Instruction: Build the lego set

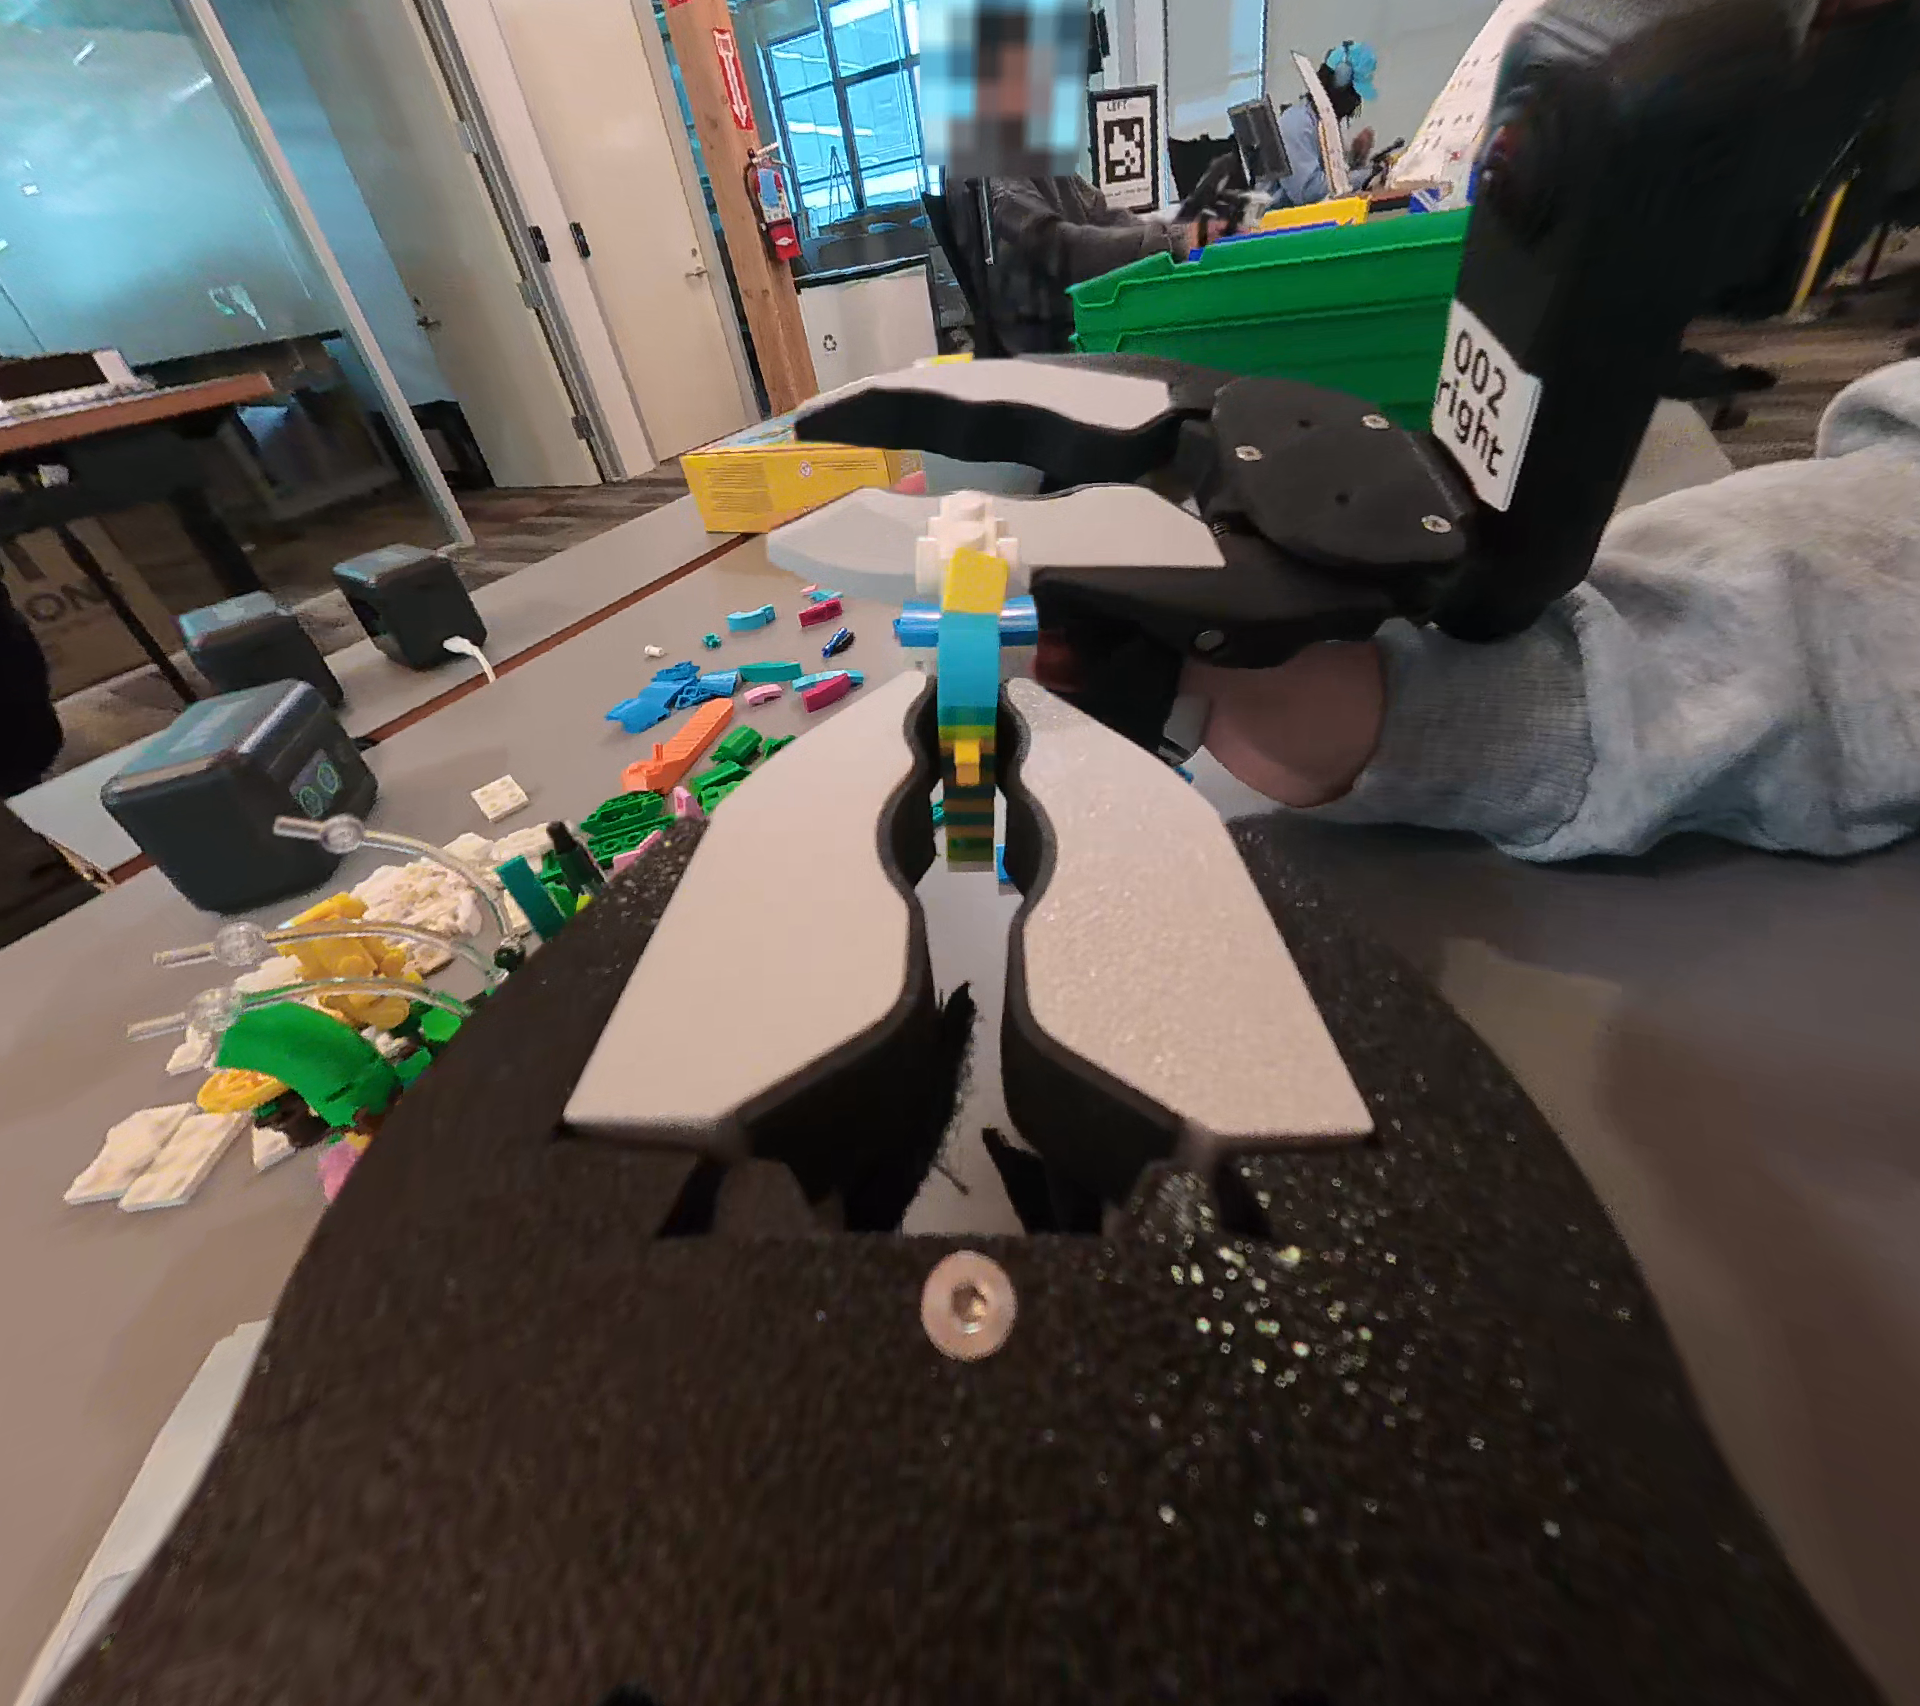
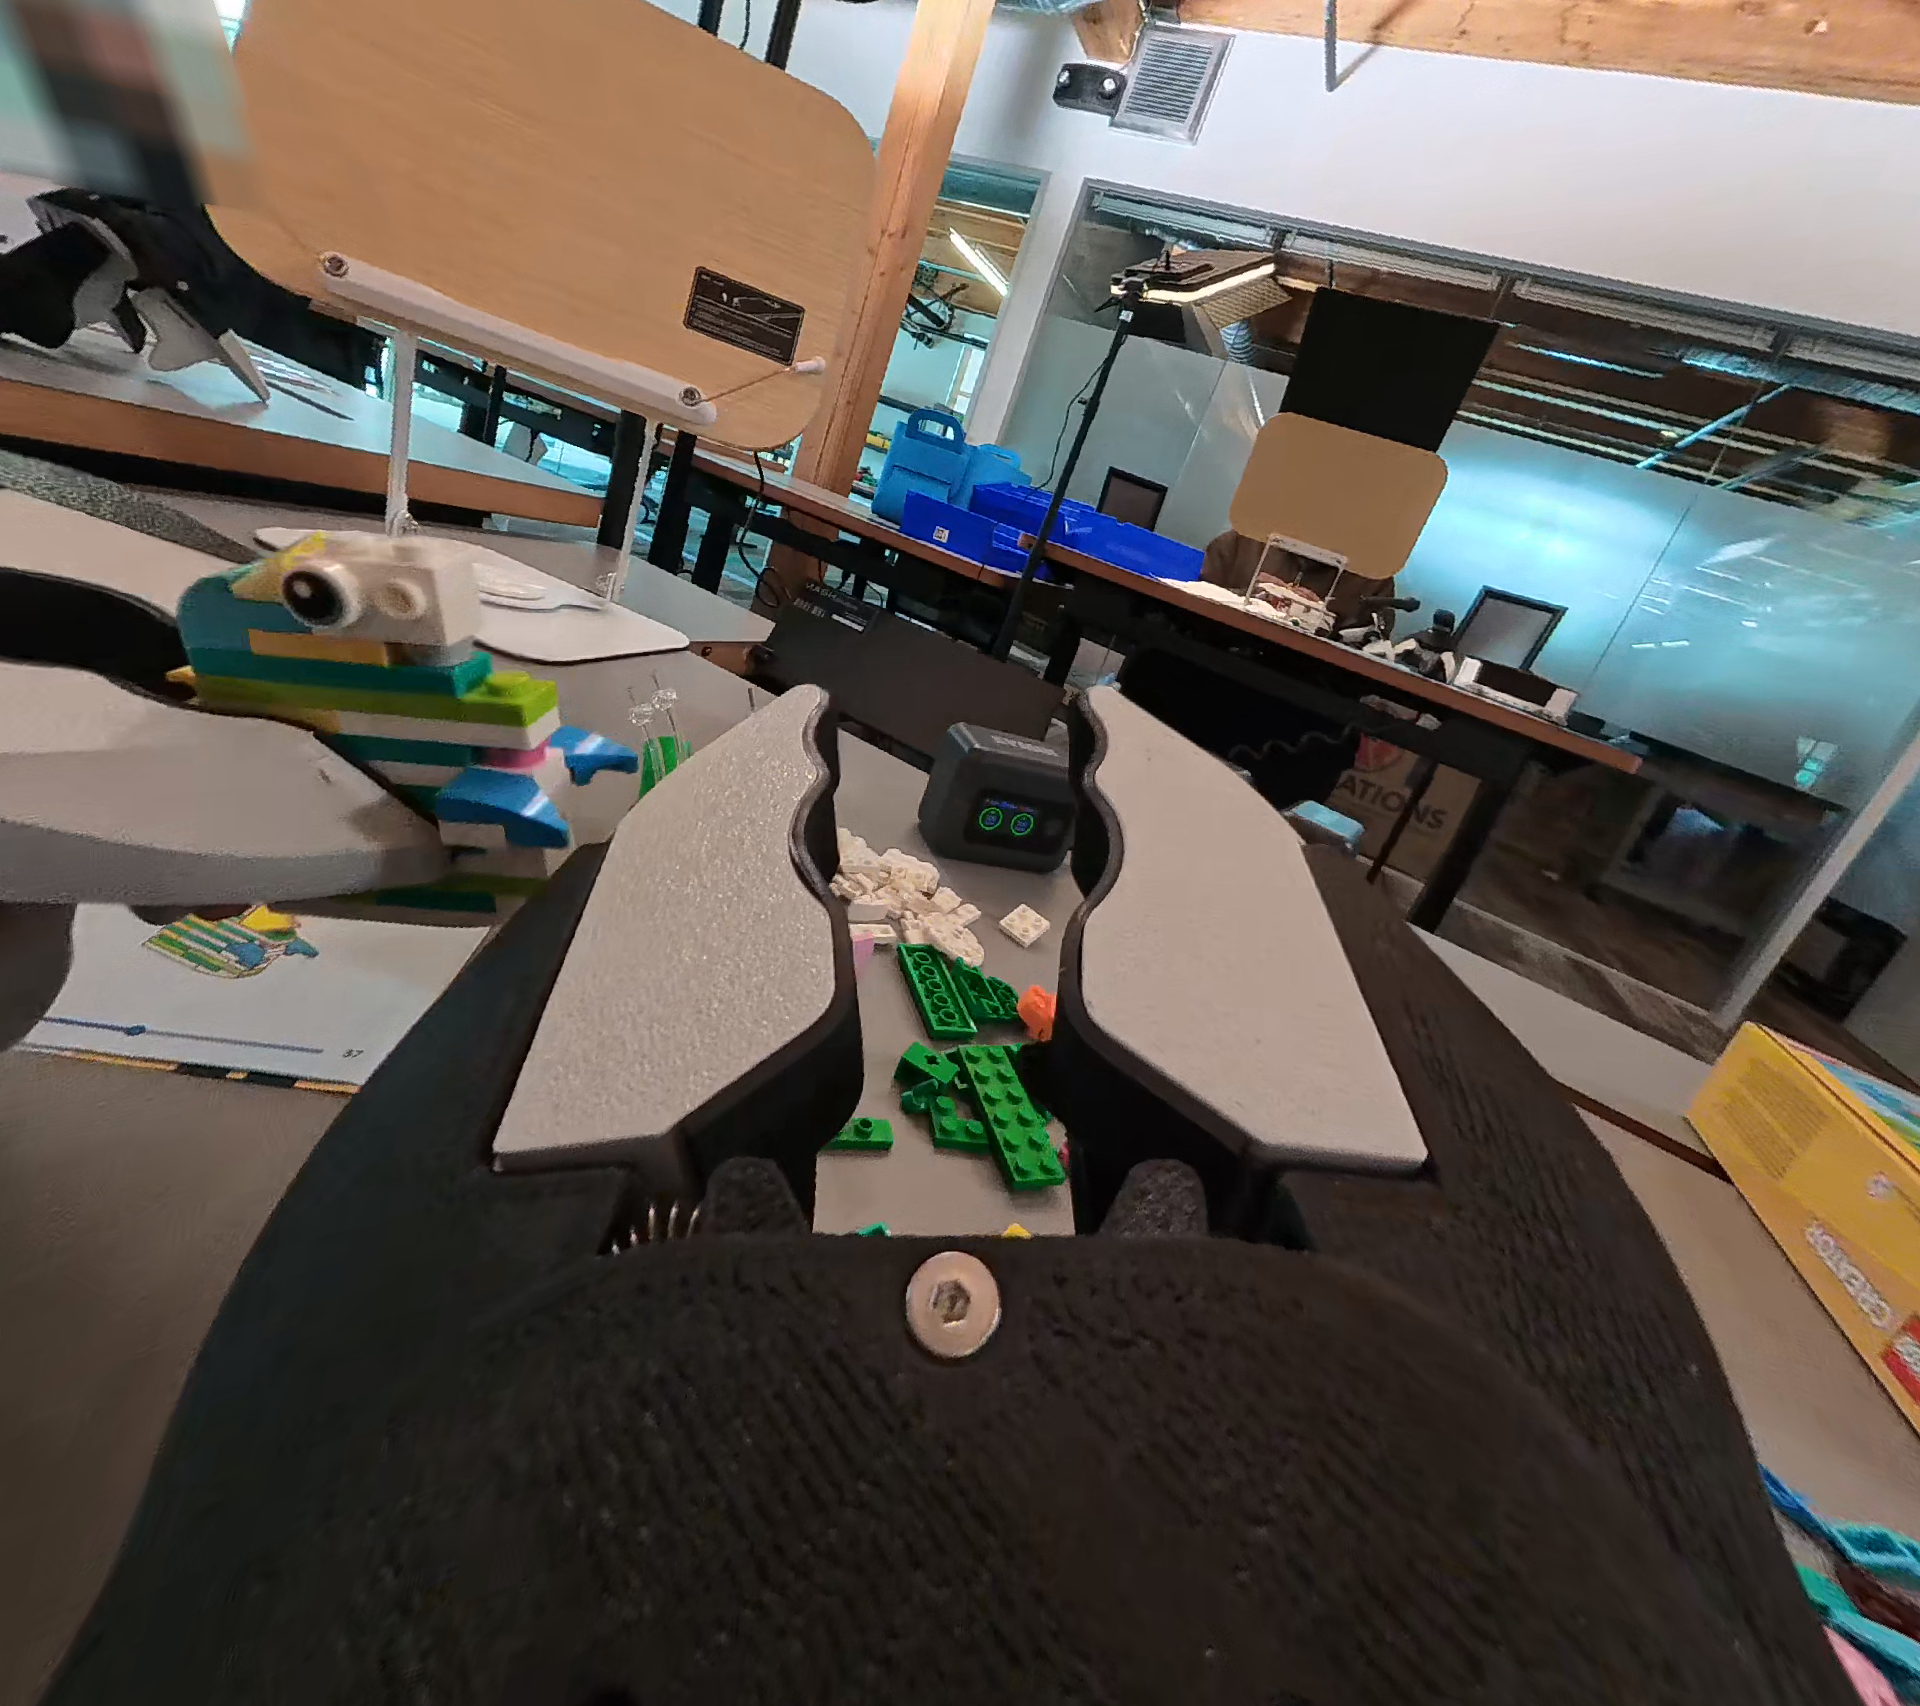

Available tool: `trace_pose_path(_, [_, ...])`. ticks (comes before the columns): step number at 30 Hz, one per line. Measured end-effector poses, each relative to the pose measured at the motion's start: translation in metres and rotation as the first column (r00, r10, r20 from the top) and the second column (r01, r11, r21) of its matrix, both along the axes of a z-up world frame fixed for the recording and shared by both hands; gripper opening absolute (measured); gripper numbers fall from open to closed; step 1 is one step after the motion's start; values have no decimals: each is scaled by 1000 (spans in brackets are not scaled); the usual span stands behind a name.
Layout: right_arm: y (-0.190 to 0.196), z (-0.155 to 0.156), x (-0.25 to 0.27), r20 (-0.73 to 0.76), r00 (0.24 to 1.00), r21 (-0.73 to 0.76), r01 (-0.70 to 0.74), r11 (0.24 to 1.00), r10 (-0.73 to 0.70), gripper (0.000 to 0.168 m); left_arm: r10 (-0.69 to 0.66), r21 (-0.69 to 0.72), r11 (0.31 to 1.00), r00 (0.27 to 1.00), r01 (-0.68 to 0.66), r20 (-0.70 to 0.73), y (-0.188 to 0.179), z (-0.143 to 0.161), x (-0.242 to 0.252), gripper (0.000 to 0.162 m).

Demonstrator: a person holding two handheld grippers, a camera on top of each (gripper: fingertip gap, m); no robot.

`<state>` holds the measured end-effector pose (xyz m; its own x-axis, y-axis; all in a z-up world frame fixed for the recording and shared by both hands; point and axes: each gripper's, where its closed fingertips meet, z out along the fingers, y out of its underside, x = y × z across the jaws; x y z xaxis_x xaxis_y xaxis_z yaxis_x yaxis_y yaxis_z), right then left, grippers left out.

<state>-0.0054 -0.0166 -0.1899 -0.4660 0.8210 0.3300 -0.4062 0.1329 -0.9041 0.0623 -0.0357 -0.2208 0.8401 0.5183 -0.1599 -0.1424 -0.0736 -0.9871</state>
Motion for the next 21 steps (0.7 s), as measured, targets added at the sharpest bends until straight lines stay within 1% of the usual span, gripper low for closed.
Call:
trace_pose_path(6, [0, -2, 1, 5, 1000, 4, -9, 1000, 9, 38, -4, -33, 999, 995, 1, -100, 9, 2, 11, 8])
trace_pose_path(11, [1, -4, -2, 20, 1000, -6, -10, 1000, 10, 38, -1, -66, 998, 969, -16, -248, 15, 9, 24, 8])
trace_pose_path(13, [3, -6, -4, 25, 1000, -5, -7, 1000, 7, 38, -1, -83, 996, 959, -23, -283, 17, 10, 27, 8])
trace_pose_path(16, [4, -7, -6, 32, 999, -5, -8, 1000, 8, 37, -16, -110, 994, 965, -14, -261, 18, 6, 26, 8])
trace_pose_path(21, [4, -8, -6, 40, 999, -6, -18, 1000, 19, 35, -5, -67, 998, 980, -8, -200, 13, 7, 20, 8])
